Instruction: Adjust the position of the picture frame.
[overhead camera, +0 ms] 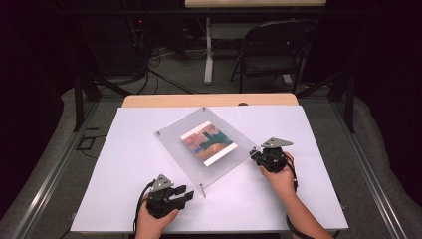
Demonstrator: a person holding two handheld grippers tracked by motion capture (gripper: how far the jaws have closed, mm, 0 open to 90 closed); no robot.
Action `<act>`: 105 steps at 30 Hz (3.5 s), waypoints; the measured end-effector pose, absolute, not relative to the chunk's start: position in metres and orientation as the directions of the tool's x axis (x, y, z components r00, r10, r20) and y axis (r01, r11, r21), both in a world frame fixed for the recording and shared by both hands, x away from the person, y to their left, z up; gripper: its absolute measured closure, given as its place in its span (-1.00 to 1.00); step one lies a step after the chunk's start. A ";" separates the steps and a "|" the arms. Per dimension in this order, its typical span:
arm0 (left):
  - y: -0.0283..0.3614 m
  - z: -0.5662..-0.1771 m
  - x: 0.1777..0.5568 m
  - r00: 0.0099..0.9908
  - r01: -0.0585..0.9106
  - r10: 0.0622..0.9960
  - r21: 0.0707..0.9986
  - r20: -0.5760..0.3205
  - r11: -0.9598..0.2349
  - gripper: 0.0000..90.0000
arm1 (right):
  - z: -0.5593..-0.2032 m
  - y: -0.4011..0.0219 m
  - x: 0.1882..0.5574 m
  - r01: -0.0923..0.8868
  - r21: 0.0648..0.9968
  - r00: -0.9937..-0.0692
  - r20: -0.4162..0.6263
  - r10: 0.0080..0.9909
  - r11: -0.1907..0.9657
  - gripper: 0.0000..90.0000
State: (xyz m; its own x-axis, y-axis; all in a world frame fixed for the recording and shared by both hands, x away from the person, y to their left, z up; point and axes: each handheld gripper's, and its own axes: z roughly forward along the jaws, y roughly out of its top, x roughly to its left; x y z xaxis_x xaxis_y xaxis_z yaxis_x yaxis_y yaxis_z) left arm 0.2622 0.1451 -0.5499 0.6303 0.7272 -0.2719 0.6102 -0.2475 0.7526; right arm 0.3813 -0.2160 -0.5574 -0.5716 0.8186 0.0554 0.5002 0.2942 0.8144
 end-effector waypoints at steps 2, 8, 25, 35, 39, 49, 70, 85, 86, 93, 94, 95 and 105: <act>0.141 -0.550 0.261 0.642 0.606 0.718 0.751 -0.268 -0.261 0.34 | -0.558 -0.216 0.382 0.498 0.817 -0.569 0.057 0.820 0.289 0.89; 0.128 -0.552 0.259 0.682 0.581 0.691 0.753 -0.242 -0.309 0.38 | -0.557 -0.216 0.381 0.512 0.812 -0.566 0.075 0.821 0.279 0.90; 0.108 -0.560 0.265 0.700 0.549 0.689 0.760 -0.190 -0.348 0.62 | -0.554 -0.213 0.372 0.520 0.805 -0.576 0.085 0.813 0.285 0.90; 0.113 -0.558 0.266 0.692 0.566 0.690 0.753 -0.213 -0.335 0.88 | -0.553 -0.213 0.370 0.515 0.806 -0.586 0.084 0.806 0.291 0.90; 0.117 -0.554 0.266 0.692 0.567 0.685 0.759 -0.228 -0.321 0.89 | -0.550 -0.213 0.369 0.501 0.815 -0.600 0.085 0.796 0.291 0.90; 0.132 -0.547 0.272 0.669 0.580 0.699 0.764 -0.251 -0.281 0.89 | -0.542 -0.214 0.357 0.475 0.831 -0.620 0.082 0.780 0.290 0.90; 0.171 -0.544 0.320 0.551 0.602 0.790 0.783 -0.268 -0.154 0.88 | -0.536 -0.195 0.322 0.471 0.851 -0.646 0.153 0.748 0.233 0.90; 0.166 -0.550 0.334 0.539 0.614 0.798 0.774 -0.269 -0.154 0.88 | -0.544 -0.196 0.342 0.484 0.845 -0.621 0.149 0.770 0.227 0.90; 0.166 -0.550 0.335 0.535 0.617 0.801 0.772 -0.267 -0.155 0.88 | -0.545 -0.196 0.343 0.480 0.848 -0.621 0.147 0.770 0.226 0.90; 0.167 -0.553 0.340 0.525 0.624 0.808 0.766 -0.266 -0.153 0.87 | -0.548 -0.193 0.347 0.483 0.843 -0.621 0.138 0.771 0.238 0.90; 0.167 -0.554 0.340 0.525 0.629 0.809 0.761 -0.265 -0.159 0.87 | -0.548 -0.193 0.347 0.487 0.841 -0.620 0.141 0.772 0.237 0.90; 0.166 -0.554 0.341 0.524 0.629 0.809 0.762 -0.268 -0.155 0.87 | -0.549 -0.192 0.347 0.488 0.840 -0.618 0.141 0.773 0.237 0.90; 0.167 -0.559 0.342 0.520 0.639 0.810 0.753 -0.270 -0.160 0.87 | -0.553 -0.191 0.349 0.496 0.829 -0.623 0.134 0.771 0.257 0.90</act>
State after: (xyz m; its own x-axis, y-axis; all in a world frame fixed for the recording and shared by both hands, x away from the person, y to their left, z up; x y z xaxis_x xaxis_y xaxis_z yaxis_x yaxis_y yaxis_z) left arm 0.3420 0.1666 -0.5587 0.5204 0.8103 -0.2696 0.6388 -0.1598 0.7526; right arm 0.3485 -0.1909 -0.5531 -0.6231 0.7705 0.1343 0.4961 0.2566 0.8295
